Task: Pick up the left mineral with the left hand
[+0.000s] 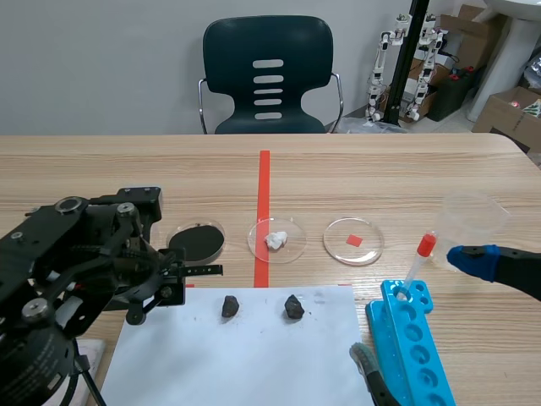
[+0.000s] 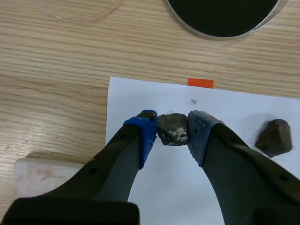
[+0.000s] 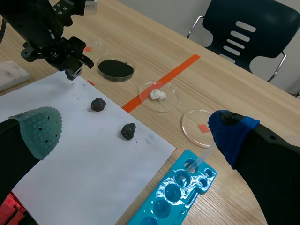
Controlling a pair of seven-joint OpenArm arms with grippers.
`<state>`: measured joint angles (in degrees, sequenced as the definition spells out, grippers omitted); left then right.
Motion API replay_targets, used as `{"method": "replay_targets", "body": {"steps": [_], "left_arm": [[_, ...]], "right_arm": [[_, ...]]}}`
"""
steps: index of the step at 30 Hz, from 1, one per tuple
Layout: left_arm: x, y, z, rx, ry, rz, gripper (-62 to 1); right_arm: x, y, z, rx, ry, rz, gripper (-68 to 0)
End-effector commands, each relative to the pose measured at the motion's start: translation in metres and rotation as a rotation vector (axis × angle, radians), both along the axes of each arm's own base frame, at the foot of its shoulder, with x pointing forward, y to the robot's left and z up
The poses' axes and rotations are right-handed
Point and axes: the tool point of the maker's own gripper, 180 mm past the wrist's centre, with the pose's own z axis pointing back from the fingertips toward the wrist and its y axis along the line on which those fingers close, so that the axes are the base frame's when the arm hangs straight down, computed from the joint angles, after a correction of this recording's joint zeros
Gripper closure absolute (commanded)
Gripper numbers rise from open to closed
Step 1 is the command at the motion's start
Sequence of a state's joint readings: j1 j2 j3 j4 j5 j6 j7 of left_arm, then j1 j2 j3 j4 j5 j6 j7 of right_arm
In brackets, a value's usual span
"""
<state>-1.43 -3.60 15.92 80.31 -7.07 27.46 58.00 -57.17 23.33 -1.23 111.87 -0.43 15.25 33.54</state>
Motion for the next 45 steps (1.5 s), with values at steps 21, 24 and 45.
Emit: {"method": "replay_targets", "body": {"steps": [21,24,45], "left_arm": [[-0.002,-0.01,0.139,0.02,-0.792,-0.316,-11.3],[-0.01,-0.025,0.148,-0.017,-0.867,-0.428,-11.3],[-0.046,-0.04,0.157,-0.086,-0.971,-0.667,-11.3]], "right_arm": [[0.004,0.001,0.012,0.02,-0.039,-0.003,-67.9],[0.004,0.001,0.012,0.02,-0.039,-0.003,-67.9],[0.004,0.001,0.012,0.02,-0.039,-0.003,-67.9]]}}
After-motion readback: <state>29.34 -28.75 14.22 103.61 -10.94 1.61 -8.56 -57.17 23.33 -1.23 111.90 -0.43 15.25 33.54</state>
